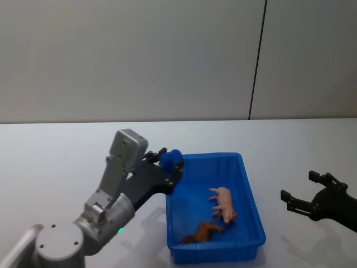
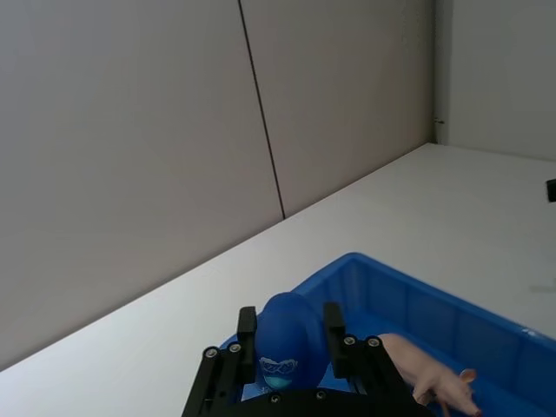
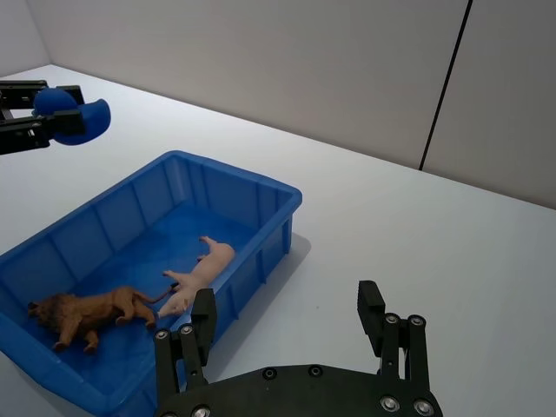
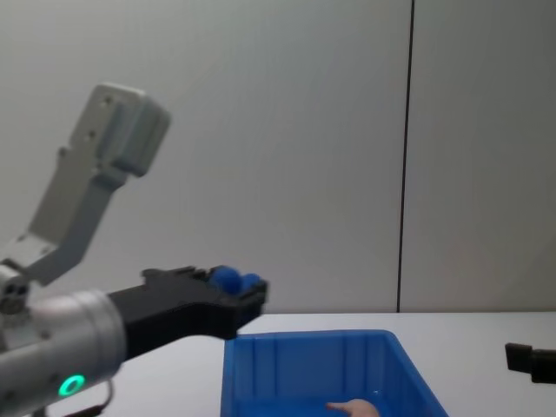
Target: Pick up the two dolls from the table and place them into the box.
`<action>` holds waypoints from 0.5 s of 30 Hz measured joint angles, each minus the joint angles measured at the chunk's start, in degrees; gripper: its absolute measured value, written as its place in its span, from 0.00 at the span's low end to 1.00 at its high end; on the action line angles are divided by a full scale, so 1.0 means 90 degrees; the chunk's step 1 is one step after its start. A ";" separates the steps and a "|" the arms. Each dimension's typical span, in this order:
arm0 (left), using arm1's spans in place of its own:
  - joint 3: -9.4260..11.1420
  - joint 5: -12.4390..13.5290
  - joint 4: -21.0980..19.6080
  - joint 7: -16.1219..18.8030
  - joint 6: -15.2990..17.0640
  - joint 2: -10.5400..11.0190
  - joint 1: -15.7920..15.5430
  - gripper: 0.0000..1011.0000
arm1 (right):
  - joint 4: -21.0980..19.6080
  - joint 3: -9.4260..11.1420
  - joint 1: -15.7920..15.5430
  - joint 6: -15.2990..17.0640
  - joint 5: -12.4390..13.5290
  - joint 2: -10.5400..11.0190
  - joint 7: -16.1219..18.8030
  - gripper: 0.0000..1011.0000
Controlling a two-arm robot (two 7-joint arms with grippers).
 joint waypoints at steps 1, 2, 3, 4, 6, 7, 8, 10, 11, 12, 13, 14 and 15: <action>0.0021 0.0015 0.0000 -0.0012 -0.0001 -0.0027 -0.0013 0.46 | 0.0000 0.0000 0.0000 0.0000 0.0000 0.0000 0.0000 0.99; 0.0037 0.0034 0.0000 -0.0026 -0.0002 -0.0055 -0.0027 0.48 | 0.0000 0.0000 0.0000 0.0000 0.0000 0.0000 0.0000 0.99; 0.0059 0.0050 0.0000 -0.0038 -0.0004 -0.0093 -0.0043 0.50 | 0.0000 0.0000 0.0000 0.0000 0.0000 0.0000 0.0000 0.99; 0.0090 0.0076 0.0000 -0.0062 -0.0008 -0.0143 -0.0067 0.57 | 0.0000 0.0000 0.0000 0.0000 0.0000 0.0000 0.0000 0.99; 0.0119 0.0107 0.0001 -0.0086 -0.0016 -0.0184 -0.0085 0.61 | 0.0000 0.0000 0.0000 0.0000 0.0000 0.0000 0.0000 0.99; 0.0132 0.0115 0.0003 -0.0092 -0.0018 -0.0204 -0.0095 0.67 | 0.0000 0.0000 0.0000 0.0000 0.0000 0.0000 0.0000 0.99; 0.0147 0.0129 0.0006 -0.0103 -0.0025 -0.0230 -0.0106 0.67 | 0.0000 0.0000 0.0000 0.0000 0.0000 0.0000 0.0000 0.99; 0.0184 0.0168 0.0013 -0.0139 -0.0061 -0.0289 -0.0133 0.74 | 0.0000 0.0000 0.0000 0.0000 0.0000 0.0000 0.0000 0.99; 0.0191 0.0175 0.0015 -0.0146 -0.0074 -0.0304 -0.0141 0.74 | 0.0000 0.0000 0.0000 0.0000 0.0000 0.0000 0.0000 0.99; 0.0193 0.0183 0.0015 -0.0152 -0.0086 -0.0311 -0.0144 0.80 | 0.0000 0.0000 0.0000 0.0000 0.0000 0.0000 0.0000 0.99; 0.0201 0.0197 0.0015 -0.0163 -0.0119 -0.0329 -0.0155 0.85 | 0.0000 0.0000 0.0000 0.0000 0.0000 0.0000 0.0000 0.99; 0.0202 0.0202 0.0015 -0.0165 -0.0134 -0.0336 -0.0158 0.87 | 0.0000 0.0000 0.0000 0.0000 0.0000 0.0000 0.0000 0.99; 0.0202 0.0209 0.0014 -0.0165 -0.0151 -0.0337 -0.0160 0.89 | 0.0000 0.0000 0.0000 0.0000 0.0000 0.0000 0.0000 0.99</action>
